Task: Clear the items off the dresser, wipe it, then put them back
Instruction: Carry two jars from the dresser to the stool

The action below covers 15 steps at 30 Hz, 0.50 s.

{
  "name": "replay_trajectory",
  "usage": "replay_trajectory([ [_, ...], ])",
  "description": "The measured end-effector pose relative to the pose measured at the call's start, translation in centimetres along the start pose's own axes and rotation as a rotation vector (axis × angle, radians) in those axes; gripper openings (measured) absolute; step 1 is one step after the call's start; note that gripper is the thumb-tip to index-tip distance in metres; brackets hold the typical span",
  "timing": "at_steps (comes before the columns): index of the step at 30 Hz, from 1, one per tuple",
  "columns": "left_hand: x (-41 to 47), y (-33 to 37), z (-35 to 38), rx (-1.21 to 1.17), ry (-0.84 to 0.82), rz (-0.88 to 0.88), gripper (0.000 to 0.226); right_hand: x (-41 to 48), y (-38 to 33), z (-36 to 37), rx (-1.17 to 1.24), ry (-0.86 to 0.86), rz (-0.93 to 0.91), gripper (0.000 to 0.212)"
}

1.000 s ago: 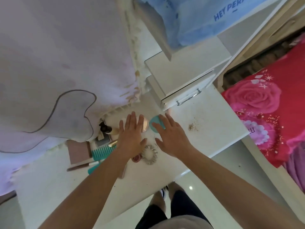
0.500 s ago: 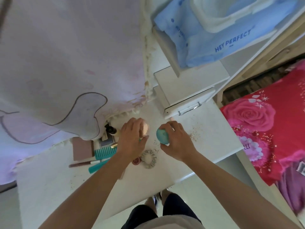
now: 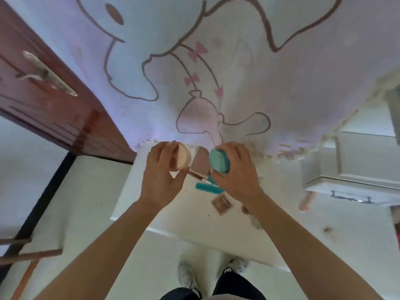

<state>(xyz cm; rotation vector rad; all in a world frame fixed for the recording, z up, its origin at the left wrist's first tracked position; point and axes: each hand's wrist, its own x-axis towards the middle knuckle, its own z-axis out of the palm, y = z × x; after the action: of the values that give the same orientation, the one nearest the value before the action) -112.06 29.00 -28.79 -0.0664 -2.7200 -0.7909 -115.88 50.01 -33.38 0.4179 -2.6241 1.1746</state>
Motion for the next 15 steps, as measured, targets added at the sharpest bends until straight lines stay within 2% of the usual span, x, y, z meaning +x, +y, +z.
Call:
replay_trajectory([
  [7,-8.6,-11.5,-15.8,0.114,0.295,-0.195,0.056,1.2,-16.9,11.1,0.105,-0.127,-0.321,0.055],
  [15,-25.4,-24.9,-35.8,0.302,0.533,-0.42,0.057,-4.6,-41.7,26.3,0.277,-0.31,-0.601,0.053],
])
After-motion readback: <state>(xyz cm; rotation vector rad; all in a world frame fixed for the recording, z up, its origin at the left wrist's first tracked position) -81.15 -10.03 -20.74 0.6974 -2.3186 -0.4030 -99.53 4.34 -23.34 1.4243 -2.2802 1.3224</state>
